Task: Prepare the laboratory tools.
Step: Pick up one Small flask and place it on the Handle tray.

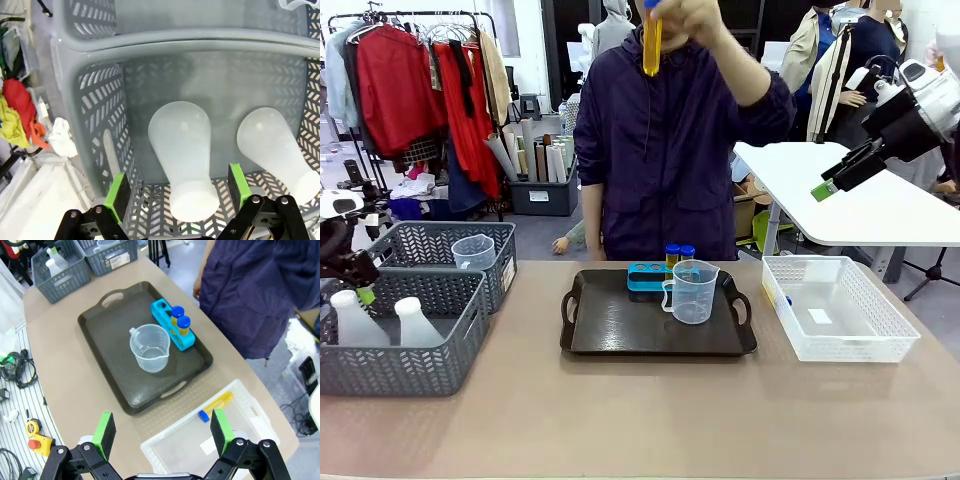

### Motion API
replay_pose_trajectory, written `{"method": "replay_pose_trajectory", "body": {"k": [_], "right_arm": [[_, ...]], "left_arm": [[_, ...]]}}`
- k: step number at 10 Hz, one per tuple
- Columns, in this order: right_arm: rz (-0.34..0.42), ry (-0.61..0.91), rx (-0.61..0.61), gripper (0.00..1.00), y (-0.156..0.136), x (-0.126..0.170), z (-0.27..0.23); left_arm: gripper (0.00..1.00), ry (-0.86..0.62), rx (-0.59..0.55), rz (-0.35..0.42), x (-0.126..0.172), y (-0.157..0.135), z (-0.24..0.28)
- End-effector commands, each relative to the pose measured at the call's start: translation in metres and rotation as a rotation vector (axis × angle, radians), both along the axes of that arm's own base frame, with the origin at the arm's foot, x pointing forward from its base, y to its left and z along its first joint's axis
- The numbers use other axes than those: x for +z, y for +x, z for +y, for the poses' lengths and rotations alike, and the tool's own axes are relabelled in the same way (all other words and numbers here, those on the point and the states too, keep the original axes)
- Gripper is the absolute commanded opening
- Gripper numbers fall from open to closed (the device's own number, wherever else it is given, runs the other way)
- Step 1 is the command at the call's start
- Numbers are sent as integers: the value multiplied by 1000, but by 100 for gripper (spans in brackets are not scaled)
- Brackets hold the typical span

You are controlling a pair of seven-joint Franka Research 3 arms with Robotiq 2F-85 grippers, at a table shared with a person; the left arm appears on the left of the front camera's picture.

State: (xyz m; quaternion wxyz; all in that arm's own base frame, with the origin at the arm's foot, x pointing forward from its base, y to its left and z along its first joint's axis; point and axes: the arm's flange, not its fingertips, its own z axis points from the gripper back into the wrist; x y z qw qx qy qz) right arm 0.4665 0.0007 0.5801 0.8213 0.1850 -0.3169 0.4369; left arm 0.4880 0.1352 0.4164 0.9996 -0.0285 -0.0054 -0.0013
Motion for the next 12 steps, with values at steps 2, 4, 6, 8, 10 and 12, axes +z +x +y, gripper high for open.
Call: {"method": "replay_pose_trajectory", "body": {"k": [2,4,6,8,10,12], "right_arm": [[-5,17,7,100,0,1,0],[-5,17,7,100,0,1,0],[-5,17,7,100,0,1,0],[-5,17,7,100,0,1,0],[-5,17,7,100,0,1,0],[-5,17,7,100,0,1,0]], "left_arm": [[100,-41,-29,-7,2,2,-1],[100,-51,-37,-2,-3,3,-6],[81,-28,-34,4,-3,-1,-9],[41,-15,-29,4,-2,0,-9],[2,-7,-21,6,-2,-2,-11],[0,3,-23,8,-1,-3,-12]]}}
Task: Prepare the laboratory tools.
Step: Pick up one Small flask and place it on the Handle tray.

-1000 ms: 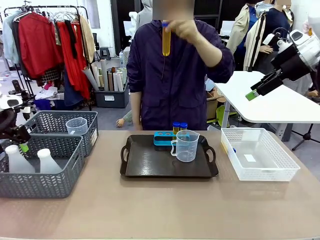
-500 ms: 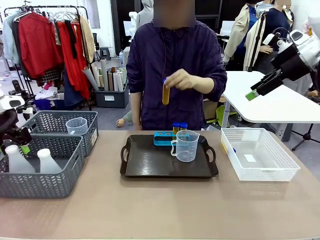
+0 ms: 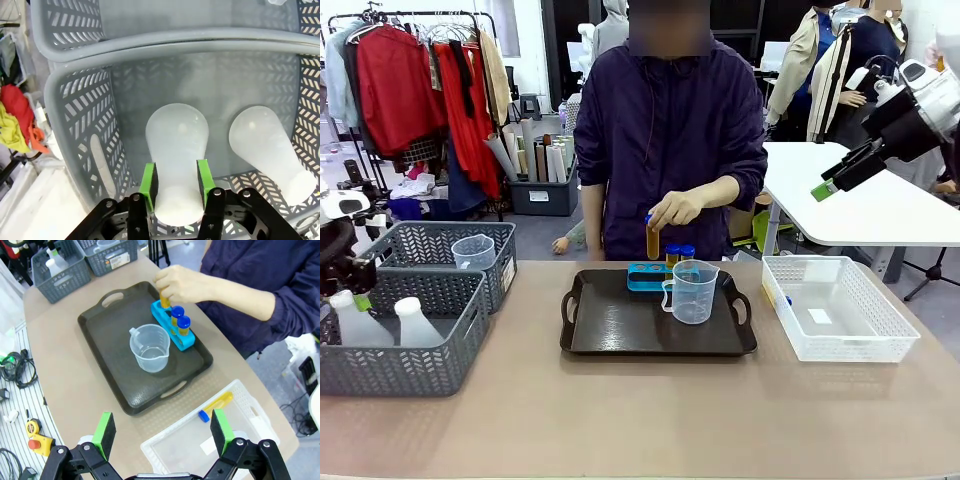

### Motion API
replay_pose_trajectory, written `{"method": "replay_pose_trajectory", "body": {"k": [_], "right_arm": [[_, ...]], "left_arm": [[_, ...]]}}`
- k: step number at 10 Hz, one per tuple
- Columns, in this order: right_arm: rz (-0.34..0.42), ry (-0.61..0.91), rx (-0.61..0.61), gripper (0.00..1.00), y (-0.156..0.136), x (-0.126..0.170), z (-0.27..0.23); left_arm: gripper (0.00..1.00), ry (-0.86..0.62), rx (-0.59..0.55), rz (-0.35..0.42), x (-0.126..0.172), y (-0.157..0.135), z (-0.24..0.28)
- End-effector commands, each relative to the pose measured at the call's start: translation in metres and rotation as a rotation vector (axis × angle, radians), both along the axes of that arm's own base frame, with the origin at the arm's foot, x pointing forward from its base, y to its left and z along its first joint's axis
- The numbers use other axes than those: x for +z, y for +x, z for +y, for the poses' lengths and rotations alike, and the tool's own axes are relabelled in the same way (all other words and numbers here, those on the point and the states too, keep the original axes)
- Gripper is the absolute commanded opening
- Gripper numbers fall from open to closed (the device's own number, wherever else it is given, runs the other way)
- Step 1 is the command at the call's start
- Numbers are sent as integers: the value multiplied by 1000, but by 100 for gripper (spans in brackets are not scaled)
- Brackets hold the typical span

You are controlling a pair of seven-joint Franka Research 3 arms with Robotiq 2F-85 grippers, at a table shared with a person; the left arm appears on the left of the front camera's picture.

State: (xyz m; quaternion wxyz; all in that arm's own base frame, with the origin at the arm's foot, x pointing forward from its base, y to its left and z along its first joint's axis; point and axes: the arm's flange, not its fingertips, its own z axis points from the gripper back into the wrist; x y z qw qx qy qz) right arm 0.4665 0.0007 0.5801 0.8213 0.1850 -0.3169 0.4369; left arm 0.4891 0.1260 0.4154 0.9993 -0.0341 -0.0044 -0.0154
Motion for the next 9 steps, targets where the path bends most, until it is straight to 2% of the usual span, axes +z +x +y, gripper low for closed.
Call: {"method": "replay_pose_trajectory", "body": {"k": [1,6,9], "right_arm": [[-5,17,7,100,0,1,0],[-5,17,7,100,0,1,0],[-5,17,7,100,0,1,0]], "left_arm": [[0,14,5,5,0,-5,-3],[0,16,-8,9,5,-8,-11],[0,45,-28,17,21,-9,-18]]}}
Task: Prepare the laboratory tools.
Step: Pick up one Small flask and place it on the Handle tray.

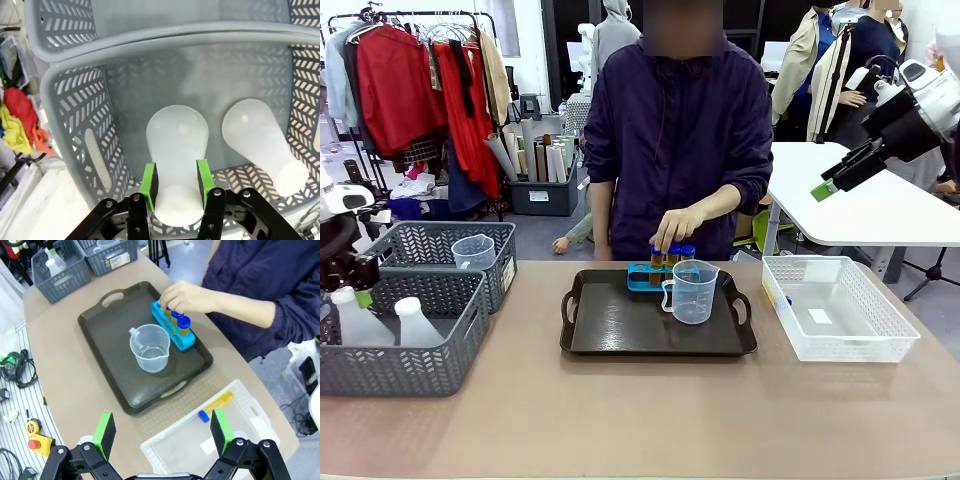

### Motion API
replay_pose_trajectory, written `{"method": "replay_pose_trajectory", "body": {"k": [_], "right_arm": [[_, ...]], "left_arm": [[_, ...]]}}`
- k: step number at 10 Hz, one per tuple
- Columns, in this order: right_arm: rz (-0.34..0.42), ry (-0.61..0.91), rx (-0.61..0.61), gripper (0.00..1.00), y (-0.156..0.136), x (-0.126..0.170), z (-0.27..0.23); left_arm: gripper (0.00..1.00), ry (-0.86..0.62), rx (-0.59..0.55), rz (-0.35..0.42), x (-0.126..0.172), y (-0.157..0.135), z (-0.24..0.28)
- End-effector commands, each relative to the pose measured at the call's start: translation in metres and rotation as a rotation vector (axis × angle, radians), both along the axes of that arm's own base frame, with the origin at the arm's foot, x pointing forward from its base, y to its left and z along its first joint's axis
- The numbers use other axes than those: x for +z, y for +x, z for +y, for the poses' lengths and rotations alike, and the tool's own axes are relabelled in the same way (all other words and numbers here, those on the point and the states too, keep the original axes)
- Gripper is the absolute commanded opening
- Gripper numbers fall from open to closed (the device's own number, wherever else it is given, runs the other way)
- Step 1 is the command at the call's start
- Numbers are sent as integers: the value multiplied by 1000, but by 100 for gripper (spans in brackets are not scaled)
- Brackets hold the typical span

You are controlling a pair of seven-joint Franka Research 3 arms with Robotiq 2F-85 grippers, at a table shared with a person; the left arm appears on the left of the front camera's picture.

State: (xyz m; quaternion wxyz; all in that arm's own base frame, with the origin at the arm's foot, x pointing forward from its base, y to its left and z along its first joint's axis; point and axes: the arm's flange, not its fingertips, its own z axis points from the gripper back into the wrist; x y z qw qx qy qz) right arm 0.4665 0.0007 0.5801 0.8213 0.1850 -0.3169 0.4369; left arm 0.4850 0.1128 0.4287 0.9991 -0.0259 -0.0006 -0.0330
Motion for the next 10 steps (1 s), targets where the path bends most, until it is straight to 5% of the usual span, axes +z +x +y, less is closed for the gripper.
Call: {"method": "replay_pose_trajectory", "body": {"k": [1,10], "right_arm": [[-5,17,7,100,0,1,0],[-5,17,7,100,0,1,0]], "left_arm": [[0,50,3,17,18,-6,-9],[0,213,41,-128,209,-5,-78]]}}
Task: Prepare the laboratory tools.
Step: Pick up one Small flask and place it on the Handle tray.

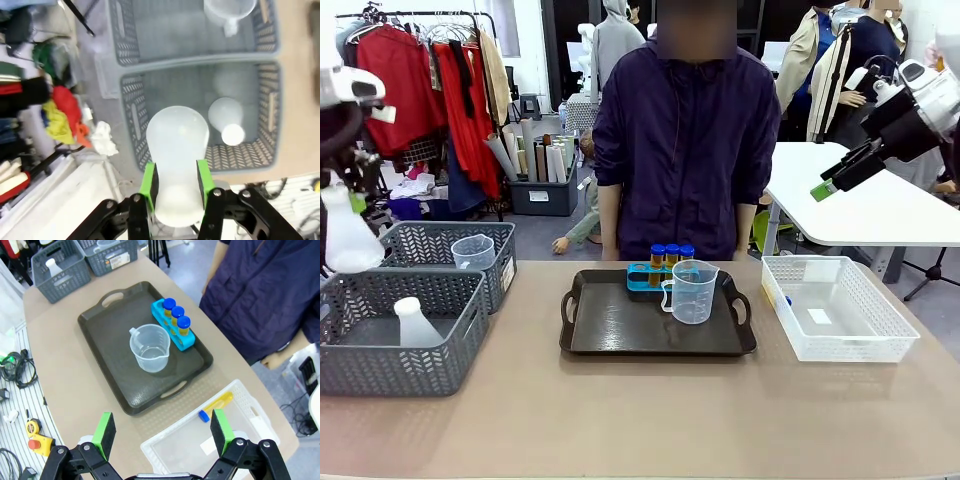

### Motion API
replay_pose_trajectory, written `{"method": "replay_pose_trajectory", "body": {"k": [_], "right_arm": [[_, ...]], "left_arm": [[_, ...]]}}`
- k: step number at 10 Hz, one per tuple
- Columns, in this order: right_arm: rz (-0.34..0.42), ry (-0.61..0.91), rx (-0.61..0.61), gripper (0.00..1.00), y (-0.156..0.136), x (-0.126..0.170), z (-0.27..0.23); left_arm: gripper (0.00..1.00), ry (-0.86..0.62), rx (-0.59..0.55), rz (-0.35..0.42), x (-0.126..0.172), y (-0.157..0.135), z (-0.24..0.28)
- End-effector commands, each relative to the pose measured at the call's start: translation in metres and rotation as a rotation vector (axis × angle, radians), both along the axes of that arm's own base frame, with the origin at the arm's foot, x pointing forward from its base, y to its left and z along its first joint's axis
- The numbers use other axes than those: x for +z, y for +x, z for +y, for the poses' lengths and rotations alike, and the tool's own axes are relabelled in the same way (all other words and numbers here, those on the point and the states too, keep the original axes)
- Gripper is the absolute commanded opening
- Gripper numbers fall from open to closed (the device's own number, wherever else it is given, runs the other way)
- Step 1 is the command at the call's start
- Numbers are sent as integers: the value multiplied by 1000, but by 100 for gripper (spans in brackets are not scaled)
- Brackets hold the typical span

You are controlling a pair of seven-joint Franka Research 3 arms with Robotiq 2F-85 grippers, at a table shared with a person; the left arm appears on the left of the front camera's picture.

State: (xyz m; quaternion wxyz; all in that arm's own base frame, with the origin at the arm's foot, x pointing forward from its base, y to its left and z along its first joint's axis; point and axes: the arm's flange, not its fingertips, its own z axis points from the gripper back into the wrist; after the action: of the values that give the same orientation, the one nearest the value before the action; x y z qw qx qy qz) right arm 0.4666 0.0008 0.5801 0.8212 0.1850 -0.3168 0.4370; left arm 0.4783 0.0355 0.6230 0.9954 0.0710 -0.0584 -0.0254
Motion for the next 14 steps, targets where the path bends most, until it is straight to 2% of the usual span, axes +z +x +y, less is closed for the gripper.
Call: {"method": "replay_pose_trajectory", "body": {"k": [1,3,4,13,14], "right_arm": [[-5,17,7,100,0,1,0],[-5,17,7,100,0,1,0],[-5,17,7,100,0,1,0],[-5,17,7,100,0,1,0],[-5,17,7,100,0,1,0]], "left_arm": [[0,33,17,-26,33,-1,-6],[0,70,-29,-50,54,-4,-10],[0,5,-7,-38,38,-3,-10],[0,17,-14,-27,38,-1,-11],[0,39,-26,-22,53,-8,-19]]}}
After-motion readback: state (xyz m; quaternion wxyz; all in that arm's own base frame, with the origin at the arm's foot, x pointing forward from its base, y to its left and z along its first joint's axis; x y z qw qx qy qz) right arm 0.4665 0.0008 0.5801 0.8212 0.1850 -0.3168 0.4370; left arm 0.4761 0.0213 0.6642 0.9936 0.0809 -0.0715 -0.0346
